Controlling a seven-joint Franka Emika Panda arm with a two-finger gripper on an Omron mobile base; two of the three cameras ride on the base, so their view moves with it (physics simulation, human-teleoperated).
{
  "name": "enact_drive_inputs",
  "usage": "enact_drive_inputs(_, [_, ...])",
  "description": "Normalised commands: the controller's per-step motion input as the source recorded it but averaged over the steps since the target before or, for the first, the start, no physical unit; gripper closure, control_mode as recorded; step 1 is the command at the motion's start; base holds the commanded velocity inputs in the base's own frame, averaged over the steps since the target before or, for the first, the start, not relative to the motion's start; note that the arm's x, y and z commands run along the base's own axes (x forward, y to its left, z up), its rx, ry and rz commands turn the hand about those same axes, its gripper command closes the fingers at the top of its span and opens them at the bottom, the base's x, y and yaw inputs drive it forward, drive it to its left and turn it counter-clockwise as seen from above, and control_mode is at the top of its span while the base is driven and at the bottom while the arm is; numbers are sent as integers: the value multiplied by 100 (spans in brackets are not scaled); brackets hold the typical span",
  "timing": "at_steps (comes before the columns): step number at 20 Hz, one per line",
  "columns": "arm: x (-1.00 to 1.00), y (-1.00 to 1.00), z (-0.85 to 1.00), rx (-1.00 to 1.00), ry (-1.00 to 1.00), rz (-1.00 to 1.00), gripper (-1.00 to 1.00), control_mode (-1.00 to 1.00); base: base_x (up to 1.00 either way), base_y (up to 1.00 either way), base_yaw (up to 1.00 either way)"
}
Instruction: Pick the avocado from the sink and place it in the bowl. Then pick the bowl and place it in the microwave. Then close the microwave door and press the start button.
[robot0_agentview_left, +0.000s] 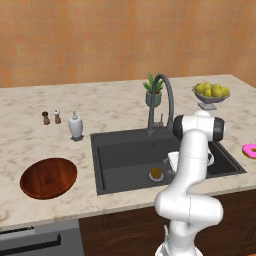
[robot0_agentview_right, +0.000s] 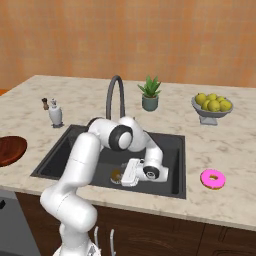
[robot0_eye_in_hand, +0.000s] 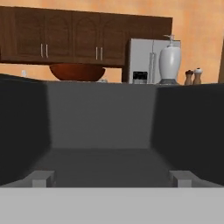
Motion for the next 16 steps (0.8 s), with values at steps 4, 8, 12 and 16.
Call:
enact_drive_inputs(4, [4, 0, -9, 0, 8, 0, -100, -100, 0, 0, 0])
enact_drive_inputs(8, [13, 21, -22, -2, 9, 0, -100, -100, 0, 0, 0])
enact_drive_inputs(12, [8, 33, -30, -8, 2, 0, -100, -100, 0, 0, 0])
enact_drive_inputs(16, [13, 10, -23, -3, 4, 0, -100, -100, 0, 0, 0])
